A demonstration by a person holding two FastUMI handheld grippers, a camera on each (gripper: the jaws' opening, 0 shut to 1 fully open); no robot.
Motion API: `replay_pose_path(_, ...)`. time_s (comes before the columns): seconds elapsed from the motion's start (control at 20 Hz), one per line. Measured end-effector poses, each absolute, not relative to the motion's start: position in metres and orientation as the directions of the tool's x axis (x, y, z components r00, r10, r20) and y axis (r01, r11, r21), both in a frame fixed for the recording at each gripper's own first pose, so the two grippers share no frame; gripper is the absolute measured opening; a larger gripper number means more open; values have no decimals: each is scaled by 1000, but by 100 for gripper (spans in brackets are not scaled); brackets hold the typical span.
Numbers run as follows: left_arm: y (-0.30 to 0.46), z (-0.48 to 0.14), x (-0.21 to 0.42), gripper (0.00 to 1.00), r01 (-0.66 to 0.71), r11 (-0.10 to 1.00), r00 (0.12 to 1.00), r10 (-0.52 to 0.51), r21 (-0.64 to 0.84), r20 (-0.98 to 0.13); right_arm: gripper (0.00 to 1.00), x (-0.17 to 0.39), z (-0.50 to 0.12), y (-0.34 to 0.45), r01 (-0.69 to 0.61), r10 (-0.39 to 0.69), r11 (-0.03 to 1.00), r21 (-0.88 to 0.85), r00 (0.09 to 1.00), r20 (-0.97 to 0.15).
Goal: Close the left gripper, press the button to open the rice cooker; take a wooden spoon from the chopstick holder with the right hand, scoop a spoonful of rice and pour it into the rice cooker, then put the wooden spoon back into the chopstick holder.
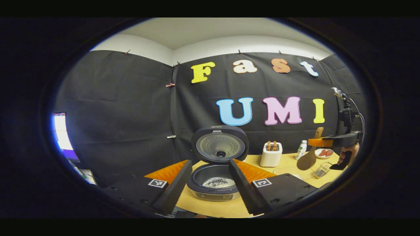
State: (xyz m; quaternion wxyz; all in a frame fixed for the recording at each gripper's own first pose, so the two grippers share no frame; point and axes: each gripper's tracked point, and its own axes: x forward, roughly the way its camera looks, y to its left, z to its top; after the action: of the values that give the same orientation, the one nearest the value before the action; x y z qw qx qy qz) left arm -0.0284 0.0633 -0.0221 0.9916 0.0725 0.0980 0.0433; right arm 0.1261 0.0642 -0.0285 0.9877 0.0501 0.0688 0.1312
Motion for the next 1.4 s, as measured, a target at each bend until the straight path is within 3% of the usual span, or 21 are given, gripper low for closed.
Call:
replay_pose_path(0.85, 11, -29, -22, 80, -89, 987, 975, 113, 135, -189, 16, 134, -63, -140, 45, -9, 985, 169, 979, -205)
replay_pose_path(1.4, -7, -30, -24, 80, -87, 980, 972, 122, 179, -200, 16, 148, -130, -159, 82, -28, 985, 152, 944, -329)
